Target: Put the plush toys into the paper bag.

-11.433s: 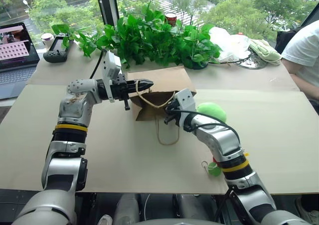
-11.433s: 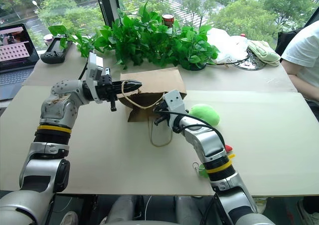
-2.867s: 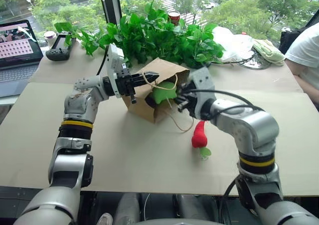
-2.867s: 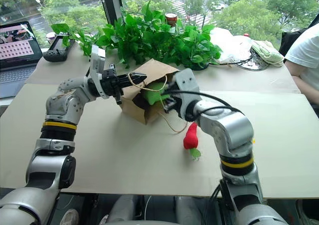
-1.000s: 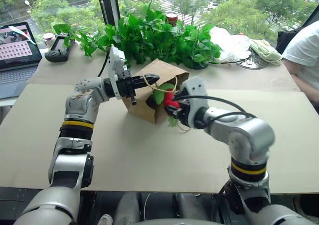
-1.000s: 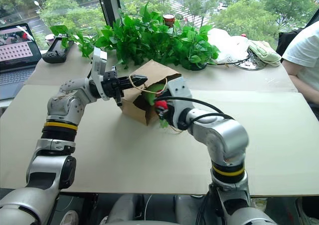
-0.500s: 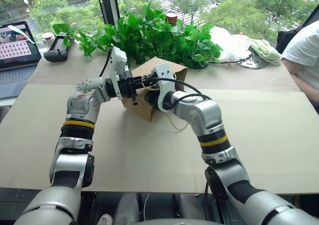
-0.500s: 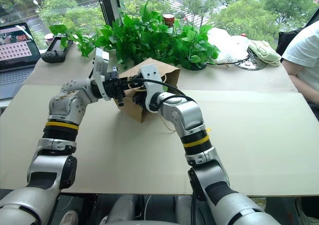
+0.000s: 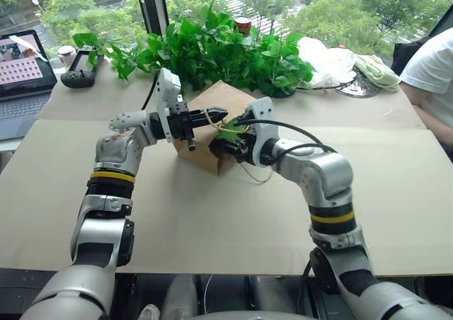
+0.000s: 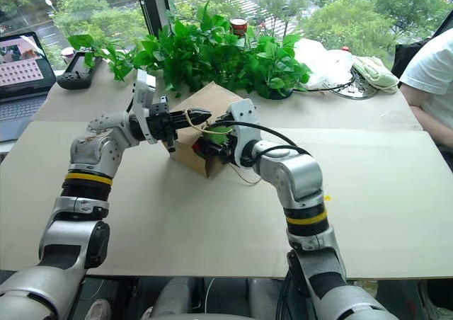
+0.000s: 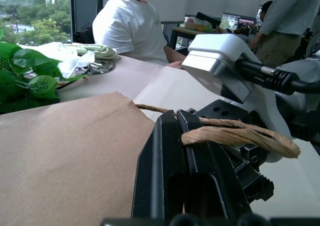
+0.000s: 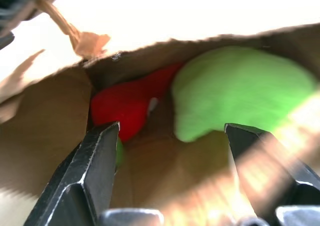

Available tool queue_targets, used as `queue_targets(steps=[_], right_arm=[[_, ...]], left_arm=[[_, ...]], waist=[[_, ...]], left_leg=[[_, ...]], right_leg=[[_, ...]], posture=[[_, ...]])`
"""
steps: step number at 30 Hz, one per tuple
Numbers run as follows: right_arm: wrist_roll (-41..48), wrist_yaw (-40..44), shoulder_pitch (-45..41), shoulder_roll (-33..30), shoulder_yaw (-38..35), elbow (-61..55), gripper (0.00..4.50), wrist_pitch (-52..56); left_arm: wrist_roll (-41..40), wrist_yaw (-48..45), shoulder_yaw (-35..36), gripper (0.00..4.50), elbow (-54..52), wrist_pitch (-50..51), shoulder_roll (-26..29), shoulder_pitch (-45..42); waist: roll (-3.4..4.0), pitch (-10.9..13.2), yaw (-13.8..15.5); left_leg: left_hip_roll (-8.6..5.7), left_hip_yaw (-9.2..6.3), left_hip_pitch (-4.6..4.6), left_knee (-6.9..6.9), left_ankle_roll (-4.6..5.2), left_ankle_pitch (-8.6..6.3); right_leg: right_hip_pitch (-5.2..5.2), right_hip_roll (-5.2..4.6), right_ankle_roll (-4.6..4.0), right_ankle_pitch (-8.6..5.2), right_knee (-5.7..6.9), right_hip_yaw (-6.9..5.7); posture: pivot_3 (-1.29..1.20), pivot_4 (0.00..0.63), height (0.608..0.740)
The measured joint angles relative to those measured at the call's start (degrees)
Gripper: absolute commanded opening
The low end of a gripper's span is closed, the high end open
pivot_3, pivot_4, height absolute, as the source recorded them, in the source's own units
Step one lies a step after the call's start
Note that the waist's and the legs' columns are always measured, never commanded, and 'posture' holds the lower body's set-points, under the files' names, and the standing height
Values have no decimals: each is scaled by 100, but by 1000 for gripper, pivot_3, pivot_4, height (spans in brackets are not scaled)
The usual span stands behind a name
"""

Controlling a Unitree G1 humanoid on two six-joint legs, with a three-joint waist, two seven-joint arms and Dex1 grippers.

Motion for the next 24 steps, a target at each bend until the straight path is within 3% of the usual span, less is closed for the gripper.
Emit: queue_targets(steps=[6, 16, 17, 24], right_arm=[[123, 12, 818, -489, 269, -738, 3757, 500], [-391, -95, 1013, -535, 781, 145, 3757, -227], [-423, -75, 992, -545, 800, 218, 3257, -326], [-575, 53, 965, -610, 899, 362, 1009, -532]], left_arm=[[3, 5, 2, 0, 0, -44, -5, -1], [3, 9, 1, 0, -3, -65, -9, -1], [3, 10, 2, 0, -3, -65, -7, -1], [3, 14, 1, 0, -3, -65, -8, -1]], waist=[[0, 0, -10], [-1, 0, -55], [-1, 0, -54], [-1, 0, -69]], left_leg=[[-3, 2, 1, 2, 0, 0], [-5, 1, 16, 4, -1, 2], [-5, 1, 16, 4, -1, 2], [-4, 1, 18, 3, -1, 2]], right_leg=[[0, -1, 0, 0, -8, 2], [5, 0, 0, 0, -9, 6], [5, 0, 0, 0, -9, 6], [5, 0, 0, 0, -7, 7]], posture=[[0, 150, 740], [0, 150, 740], [0, 150, 740], [0, 150, 740]])
